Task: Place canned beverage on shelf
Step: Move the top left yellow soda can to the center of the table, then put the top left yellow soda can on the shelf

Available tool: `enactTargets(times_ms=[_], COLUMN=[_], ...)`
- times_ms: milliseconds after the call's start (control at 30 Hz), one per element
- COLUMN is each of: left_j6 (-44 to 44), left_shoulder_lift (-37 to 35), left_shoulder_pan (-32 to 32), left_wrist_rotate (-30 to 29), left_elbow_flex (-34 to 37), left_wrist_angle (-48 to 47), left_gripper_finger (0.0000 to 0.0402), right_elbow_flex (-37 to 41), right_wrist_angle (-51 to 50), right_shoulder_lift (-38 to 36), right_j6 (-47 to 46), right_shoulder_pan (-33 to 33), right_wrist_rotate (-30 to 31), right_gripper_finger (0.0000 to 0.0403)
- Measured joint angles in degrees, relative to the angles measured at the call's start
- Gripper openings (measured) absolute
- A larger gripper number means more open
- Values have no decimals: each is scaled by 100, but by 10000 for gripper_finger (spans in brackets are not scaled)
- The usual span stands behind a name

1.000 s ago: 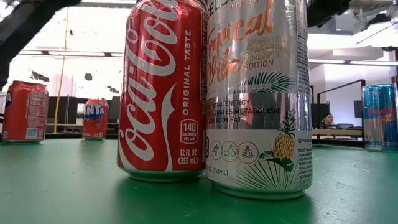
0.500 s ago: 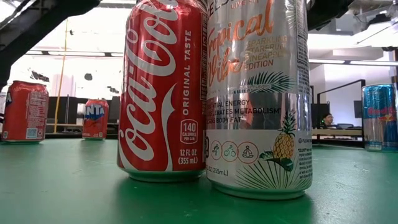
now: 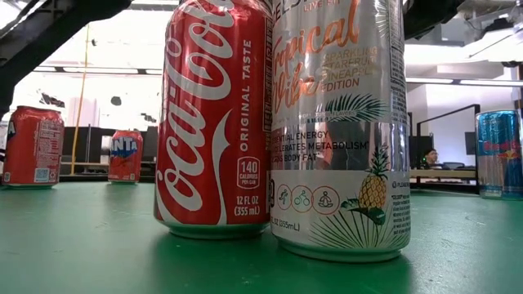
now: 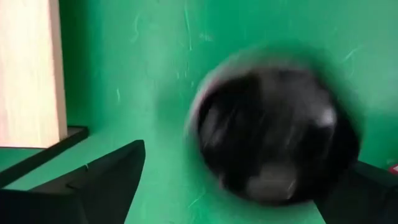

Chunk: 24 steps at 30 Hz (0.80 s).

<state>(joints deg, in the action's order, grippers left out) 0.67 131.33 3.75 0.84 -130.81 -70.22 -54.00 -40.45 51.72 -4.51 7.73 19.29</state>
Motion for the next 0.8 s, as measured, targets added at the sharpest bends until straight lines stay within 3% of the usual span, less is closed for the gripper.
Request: enactTargets(times_ms=[200,500,700,800], left_j6=[-67,-70,-52,-9], left_shoulder_lift=[-10,-894,-1893,-2558], left_shoulder_pan=[0,-15,-264,-485], left_wrist_rotate=[37,-24,-900,-1449], left_elbow_flex=[-418,-288,-273,102], left_wrist_angle=[-434,-1180,-1186,-982], left_gripper_finger=[395,396,396,397], right_elbow_flex=[0,0,0,0], right_wrist_angle=[26,3,248,539], right_shoulder_lift=[0,0,46,174], right_j6=[-40,-380,-708,-683], right_shoulder_pan=[0,1,7,29], right_wrist_rotate=[2,3,4,4], right_gripper_finger=[30,30,32,43])
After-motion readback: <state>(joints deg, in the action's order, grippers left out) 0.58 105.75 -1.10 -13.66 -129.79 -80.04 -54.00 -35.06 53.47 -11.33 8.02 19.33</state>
